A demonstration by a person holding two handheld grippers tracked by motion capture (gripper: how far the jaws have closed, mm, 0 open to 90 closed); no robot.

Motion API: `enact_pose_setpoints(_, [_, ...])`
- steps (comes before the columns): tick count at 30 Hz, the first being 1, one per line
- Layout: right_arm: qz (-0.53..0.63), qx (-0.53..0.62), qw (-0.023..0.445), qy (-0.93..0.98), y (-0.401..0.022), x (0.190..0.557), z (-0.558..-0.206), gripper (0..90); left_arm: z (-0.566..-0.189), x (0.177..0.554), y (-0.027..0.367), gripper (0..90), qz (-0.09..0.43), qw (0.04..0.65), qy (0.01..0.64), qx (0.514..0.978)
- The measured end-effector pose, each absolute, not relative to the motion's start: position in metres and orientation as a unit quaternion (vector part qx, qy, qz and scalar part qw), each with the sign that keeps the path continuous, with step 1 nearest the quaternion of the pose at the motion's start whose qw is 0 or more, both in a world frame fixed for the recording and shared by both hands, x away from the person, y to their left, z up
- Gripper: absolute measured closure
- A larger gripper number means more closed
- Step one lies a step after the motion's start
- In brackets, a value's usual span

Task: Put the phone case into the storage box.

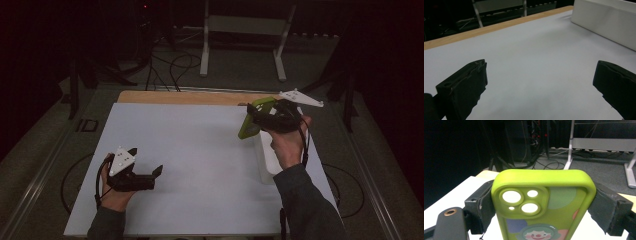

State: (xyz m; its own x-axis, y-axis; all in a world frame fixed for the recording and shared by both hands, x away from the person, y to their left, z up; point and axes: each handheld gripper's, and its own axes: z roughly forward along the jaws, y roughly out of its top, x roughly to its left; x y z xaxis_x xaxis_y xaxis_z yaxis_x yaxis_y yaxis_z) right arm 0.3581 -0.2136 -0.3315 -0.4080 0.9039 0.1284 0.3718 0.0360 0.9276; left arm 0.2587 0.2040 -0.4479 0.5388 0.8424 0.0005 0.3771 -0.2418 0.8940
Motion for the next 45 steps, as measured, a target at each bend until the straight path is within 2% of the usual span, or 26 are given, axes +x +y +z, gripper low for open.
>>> enact_pose_setpoints(45, [0.478, 0.522, 0.314, 0.633, -0.243, 0.384, -0.316, 15.6, -0.462, 0.246, 0.227, 0.1, 0.281, 0.463, 0.438, 0.717])
